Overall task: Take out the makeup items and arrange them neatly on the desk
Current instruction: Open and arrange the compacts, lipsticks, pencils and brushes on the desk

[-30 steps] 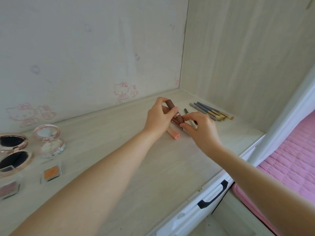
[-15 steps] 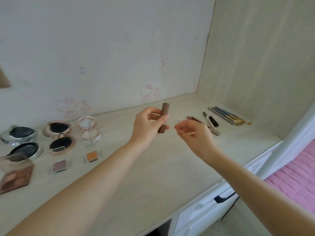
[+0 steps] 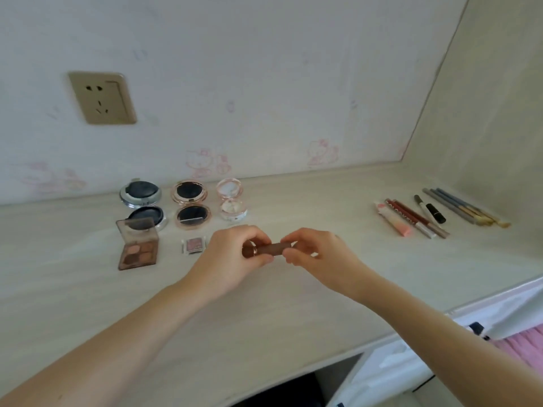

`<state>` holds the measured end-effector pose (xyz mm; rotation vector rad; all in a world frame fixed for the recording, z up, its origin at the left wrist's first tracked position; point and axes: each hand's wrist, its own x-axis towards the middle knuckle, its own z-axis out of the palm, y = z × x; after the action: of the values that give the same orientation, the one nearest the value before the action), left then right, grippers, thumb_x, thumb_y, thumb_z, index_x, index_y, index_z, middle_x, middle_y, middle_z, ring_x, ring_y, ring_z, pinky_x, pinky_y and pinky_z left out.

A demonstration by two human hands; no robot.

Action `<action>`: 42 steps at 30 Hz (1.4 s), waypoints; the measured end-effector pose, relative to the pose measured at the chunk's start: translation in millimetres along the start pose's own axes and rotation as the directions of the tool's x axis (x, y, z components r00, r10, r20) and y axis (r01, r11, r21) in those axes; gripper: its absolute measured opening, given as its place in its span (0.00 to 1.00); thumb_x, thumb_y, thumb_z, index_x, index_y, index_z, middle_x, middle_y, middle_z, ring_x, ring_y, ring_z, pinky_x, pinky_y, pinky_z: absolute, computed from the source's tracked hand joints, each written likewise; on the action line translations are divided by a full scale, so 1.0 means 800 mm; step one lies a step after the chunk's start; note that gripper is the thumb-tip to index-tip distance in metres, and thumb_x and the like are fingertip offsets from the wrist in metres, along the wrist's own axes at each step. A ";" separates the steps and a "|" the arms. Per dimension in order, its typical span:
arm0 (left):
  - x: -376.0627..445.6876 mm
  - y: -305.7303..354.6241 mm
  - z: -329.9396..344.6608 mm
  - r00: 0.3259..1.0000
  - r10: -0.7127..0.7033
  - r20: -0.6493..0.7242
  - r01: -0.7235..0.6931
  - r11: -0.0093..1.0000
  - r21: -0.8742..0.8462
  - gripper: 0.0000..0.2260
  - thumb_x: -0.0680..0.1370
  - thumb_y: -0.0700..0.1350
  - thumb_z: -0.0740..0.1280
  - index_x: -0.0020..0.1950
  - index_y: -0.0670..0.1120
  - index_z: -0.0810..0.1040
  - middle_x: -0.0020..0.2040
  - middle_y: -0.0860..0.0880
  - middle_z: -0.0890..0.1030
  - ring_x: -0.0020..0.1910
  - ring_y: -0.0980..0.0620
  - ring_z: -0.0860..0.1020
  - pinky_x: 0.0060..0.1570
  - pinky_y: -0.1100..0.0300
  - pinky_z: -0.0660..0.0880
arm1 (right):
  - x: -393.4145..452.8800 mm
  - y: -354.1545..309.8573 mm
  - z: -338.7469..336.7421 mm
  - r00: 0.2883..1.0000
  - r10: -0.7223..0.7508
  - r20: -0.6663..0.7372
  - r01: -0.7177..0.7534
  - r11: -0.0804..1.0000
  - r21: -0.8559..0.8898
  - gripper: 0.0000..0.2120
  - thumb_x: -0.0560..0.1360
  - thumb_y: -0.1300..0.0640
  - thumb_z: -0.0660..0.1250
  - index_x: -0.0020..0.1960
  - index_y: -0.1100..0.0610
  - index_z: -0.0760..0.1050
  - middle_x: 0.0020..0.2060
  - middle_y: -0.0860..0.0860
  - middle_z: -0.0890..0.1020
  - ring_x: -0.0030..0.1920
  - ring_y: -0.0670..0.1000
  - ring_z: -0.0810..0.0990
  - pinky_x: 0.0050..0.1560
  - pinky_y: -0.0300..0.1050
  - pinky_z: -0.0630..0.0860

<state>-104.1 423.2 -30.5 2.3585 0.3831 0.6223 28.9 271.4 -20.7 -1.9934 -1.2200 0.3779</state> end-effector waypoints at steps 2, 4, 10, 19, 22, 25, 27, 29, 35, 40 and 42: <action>-0.017 -0.010 -0.015 1.000 -0.003 -0.019 0.003 1.000 0.020 0.09 0.68 0.47 0.77 0.44 0.55 0.80 0.39 0.61 0.81 0.42 0.63 0.77 0.42 0.70 0.71 | 0.002 -0.010 0.019 1.000 -0.022 0.014 0.021 0.999 0.037 0.04 0.75 0.53 0.69 0.50 0.47 0.78 0.36 0.43 0.84 0.41 0.41 0.80 0.41 0.28 0.71; -0.035 -0.020 -0.029 1.000 -0.015 -0.024 0.016 0.999 0.044 0.09 0.68 0.47 0.77 0.44 0.55 0.80 0.38 0.62 0.80 0.41 0.63 0.77 0.41 0.70 0.71 | 0.003 -0.019 0.036 0.999 -0.036 0.030 0.034 0.997 0.069 0.04 0.74 0.54 0.69 0.47 0.46 0.77 0.36 0.42 0.84 0.40 0.41 0.80 0.40 0.27 0.70; -0.080 -0.043 -0.066 0.997 -0.077 -0.012 0.078 0.991 0.109 0.07 0.69 0.48 0.76 0.44 0.55 0.81 0.36 0.56 0.81 0.37 0.59 0.77 0.38 0.66 0.71 | 0.007 -0.038 0.075 0.993 -0.083 0.084 0.071 0.989 0.131 0.05 0.74 0.57 0.69 0.47 0.47 0.78 0.40 0.44 0.84 0.41 0.37 0.79 0.41 0.27 0.69; -0.105 -0.057 -0.079 0.984 0.070 -0.165 -0.019 0.955 0.297 0.11 0.67 0.41 0.78 0.47 0.46 0.82 0.40 0.54 0.80 0.41 0.53 0.77 0.43 0.61 0.71 | 0.019 -0.055 0.110 0.966 -0.258 -0.011 0.258 0.962 0.092 0.12 0.72 0.62 0.70 0.50 0.47 0.76 0.45 0.45 0.81 0.48 0.43 0.76 0.45 0.33 0.71; -0.105 -0.062 -0.078 0.944 0.231 -0.237 -0.106 0.889 0.446 0.10 0.67 0.42 0.78 0.46 0.43 0.83 0.39 0.51 0.81 0.41 0.48 0.76 0.43 0.56 0.72 | 0.023 -0.061 0.123 0.945 -0.325 -0.039 0.327 0.942 0.079 0.08 0.74 0.57 0.67 0.53 0.50 0.78 0.44 0.41 0.80 0.51 0.44 0.75 0.49 0.33 0.68; -0.104 -0.069 -0.081 0.893 0.322 -0.315 -0.129 0.853 0.506 0.09 0.70 0.46 0.74 0.47 0.43 0.83 0.40 0.51 0.81 0.42 0.47 0.76 0.43 0.51 0.75 | 0.025 -0.062 0.132 0.923 -0.382 -0.040 0.383 0.923 0.033 0.06 0.77 0.54 0.64 0.50 0.52 0.79 0.38 0.38 0.78 0.47 0.46 0.72 0.48 0.35 0.68; -0.105 -0.071 -0.082 0.880 0.339 -0.334 -0.135 0.851 0.508 0.11 0.71 0.48 0.72 0.47 0.43 0.83 0.39 0.51 0.80 0.42 0.48 0.76 0.42 0.52 0.75 | 0.025 -0.059 0.132 0.915 -0.404 -0.016 0.404 0.914 0.025 0.07 0.77 0.52 0.62 0.49 0.50 0.79 0.37 0.37 0.76 0.46 0.47 0.71 0.46 0.34 0.67; -0.105 -0.073 -0.082 0.889 0.340 -0.306 -0.154 0.852 0.501 0.12 0.72 0.51 0.70 0.46 0.43 0.82 0.38 0.51 0.79 0.42 0.50 0.74 0.40 0.54 0.74 | 0.028 -0.055 0.131 0.915 -0.404 -0.001 0.404 0.914 0.028 0.07 0.77 0.51 0.62 0.50 0.49 0.79 0.38 0.37 0.76 0.47 0.48 0.71 0.46 0.33 0.67; -0.109 -0.073 -0.087 0.945 0.245 -0.217 -0.125 0.883 0.452 0.13 0.68 0.51 0.73 0.45 0.42 0.84 0.37 0.48 0.77 0.39 0.50 0.75 0.37 0.55 0.74 | 0.025 -0.054 0.134 0.887 -0.461 -0.040 0.461 0.887 -0.002 0.07 0.77 0.52 0.64 0.52 0.50 0.80 0.38 0.39 0.75 0.47 0.45 0.67 0.48 0.30 0.64; -0.112 -0.064 -0.089 0.974 0.127 -0.186 -0.067 0.953 0.297 0.13 0.68 0.53 0.72 0.45 0.45 0.85 0.36 0.48 0.77 0.36 0.52 0.75 0.38 0.58 0.70 | 0.020 -0.054 0.131 0.841 -0.533 -0.090 0.528 0.846 -0.077 0.10 0.76 0.55 0.67 0.57 0.52 0.79 0.44 0.44 0.77 0.50 0.45 0.66 0.54 0.31 0.63; -0.113 -0.061 -0.089 0.981 0.095 -0.169 -0.043 0.956 0.291 0.12 0.71 0.53 0.73 0.47 0.46 0.83 0.38 0.49 0.77 0.38 0.52 0.75 0.40 0.59 0.70 | 0.020 -0.053 0.131 0.835 -0.542 -0.102 0.534 0.840 -0.089 0.10 0.76 0.55 0.68 0.57 0.51 0.79 0.45 0.43 0.77 0.51 0.47 0.67 0.55 0.32 0.64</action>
<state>-223.1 458.4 -45.6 2.6073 0.5021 0.8702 -51.8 342.6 -58.0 -1.5921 -1.6543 -0.0659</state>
